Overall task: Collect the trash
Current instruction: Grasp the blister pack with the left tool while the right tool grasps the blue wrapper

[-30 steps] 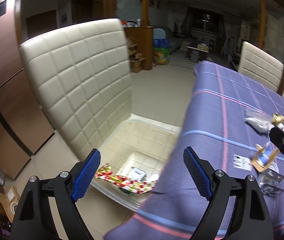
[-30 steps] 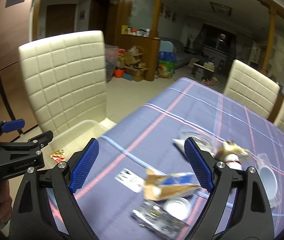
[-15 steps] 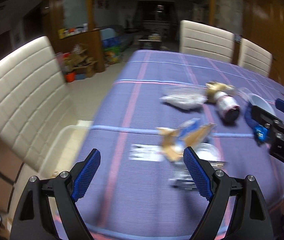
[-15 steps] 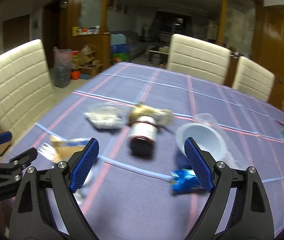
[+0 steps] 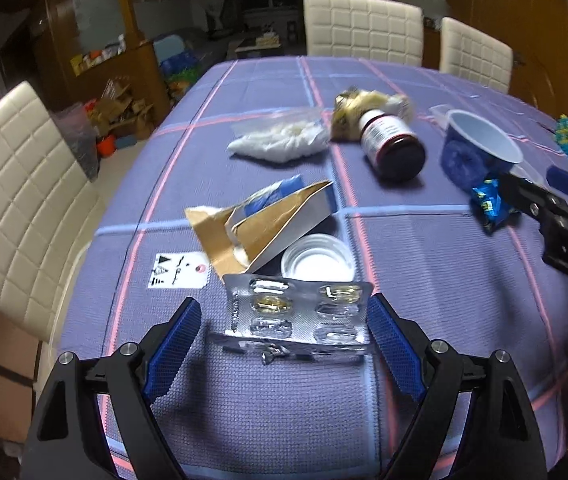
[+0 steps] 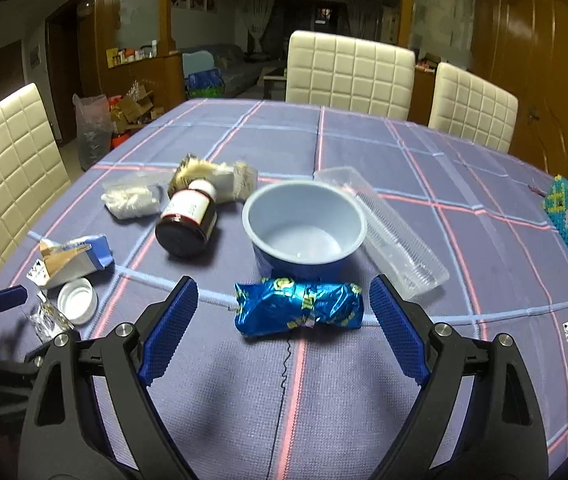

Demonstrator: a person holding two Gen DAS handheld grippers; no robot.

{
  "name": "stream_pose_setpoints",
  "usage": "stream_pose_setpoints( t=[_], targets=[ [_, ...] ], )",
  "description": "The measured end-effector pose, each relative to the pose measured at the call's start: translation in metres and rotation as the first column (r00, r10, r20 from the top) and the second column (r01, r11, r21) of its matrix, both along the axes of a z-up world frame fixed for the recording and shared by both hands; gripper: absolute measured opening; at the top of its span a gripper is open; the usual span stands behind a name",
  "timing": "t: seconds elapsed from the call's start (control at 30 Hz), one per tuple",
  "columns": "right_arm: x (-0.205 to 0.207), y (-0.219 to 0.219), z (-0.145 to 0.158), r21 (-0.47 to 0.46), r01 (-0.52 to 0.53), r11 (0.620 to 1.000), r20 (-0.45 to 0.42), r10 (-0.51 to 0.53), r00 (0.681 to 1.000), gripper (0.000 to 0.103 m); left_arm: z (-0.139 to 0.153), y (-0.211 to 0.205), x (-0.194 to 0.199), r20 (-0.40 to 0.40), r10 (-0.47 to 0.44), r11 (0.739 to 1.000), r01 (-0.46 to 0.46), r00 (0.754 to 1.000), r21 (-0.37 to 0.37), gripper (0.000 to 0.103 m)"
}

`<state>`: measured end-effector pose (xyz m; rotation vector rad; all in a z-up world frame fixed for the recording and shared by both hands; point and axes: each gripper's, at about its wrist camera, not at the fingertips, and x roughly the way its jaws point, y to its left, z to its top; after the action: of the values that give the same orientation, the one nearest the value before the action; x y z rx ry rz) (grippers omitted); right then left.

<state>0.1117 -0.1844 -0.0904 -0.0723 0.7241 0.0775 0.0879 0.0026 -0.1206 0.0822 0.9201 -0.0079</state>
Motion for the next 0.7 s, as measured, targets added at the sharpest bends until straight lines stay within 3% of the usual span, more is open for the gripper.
stream_pose_setpoints(
  t=[0.1,0.17,0.43,0.63,0.67,0.7],
  targets=[
    [0.006,-0.003,-0.009,0.012,-0.001,1.000,-0.043,0.002,0.999,0.087,-0.002,0.005,0.004,-0.014,0.011,1.000,-0.011,1.000,-0.029,0.082],
    [0.013,-0.006,-0.016,0.020,0.009,1.000,-0.073,-0.007,0.997,0.087,-0.002,0.006,0.005,-0.017,0.000,0.998,-0.001,1.000,-0.056,0.071],
    [0.031,-0.012,-0.032,0.074,0.030,0.997,-0.179,-0.017,0.984,0.087,0.003,-0.004,0.013,0.023,0.000,1.000,0.000,1.000,-0.025,0.071],
    [0.026,-0.005,-0.034,0.068,-0.006,0.998,-0.176,0.018,0.984,0.049,0.012,-0.007,0.020,0.068,0.015,1.000,-0.015,0.998,-0.001,0.071],
    [0.024,-0.004,-0.033,0.062,-0.009,0.998,-0.170,0.020,0.985,0.034,0.013,-0.008,0.022,0.071,0.016,1.000,-0.016,0.997,-0.001,0.071],
    [0.023,-0.004,-0.032,0.073,-0.018,0.997,-0.174,0.030,0.984,0.034,0.015,-0.008,0.022,0.076,0.017,1.000,-0.017,0.997,-0.002,0.071]
  ],
)
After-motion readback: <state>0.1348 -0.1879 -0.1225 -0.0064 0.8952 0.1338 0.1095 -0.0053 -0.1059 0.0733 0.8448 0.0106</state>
